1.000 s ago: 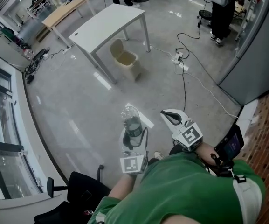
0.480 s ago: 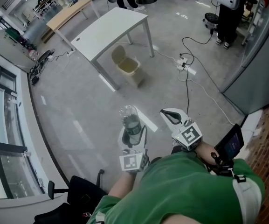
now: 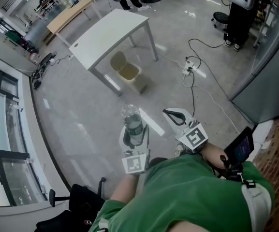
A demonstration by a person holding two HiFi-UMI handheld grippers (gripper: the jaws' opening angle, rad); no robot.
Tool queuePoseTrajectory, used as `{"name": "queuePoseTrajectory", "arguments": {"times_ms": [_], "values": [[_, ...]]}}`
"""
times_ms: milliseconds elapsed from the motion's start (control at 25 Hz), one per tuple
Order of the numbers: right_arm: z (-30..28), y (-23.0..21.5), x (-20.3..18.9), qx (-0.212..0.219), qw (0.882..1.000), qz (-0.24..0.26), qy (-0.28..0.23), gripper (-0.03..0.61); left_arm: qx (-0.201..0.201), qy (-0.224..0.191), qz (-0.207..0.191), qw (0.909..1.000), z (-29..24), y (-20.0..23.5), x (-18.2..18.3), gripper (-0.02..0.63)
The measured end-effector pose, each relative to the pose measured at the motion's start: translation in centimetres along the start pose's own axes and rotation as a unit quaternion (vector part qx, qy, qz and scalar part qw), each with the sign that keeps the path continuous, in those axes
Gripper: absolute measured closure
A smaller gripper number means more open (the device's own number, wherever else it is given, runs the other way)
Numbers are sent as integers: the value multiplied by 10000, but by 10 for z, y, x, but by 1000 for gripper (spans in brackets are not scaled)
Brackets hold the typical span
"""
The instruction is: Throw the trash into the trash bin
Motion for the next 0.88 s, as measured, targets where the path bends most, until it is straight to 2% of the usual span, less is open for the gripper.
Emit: {"name": "queuePoseTrajectory", "arguments": {"times_ms": [360,880], "values": [[-21,-32,4,105,9998,103,-119,575,108,208,-153,9996,-38,1,3,281],[-88,-85,-1,239,9994,-125,219,575,-235,163,265,9992,-123,30,-3,281]]}}
Point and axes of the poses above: the fingertips, and each gripper's own axes: z backward along the fingers, y to its left, x out of its top, the point moved 10 cm from there along z, backward along the fingers, and after that the axes turned 4 degrees about -z, right-handed, at the moved point
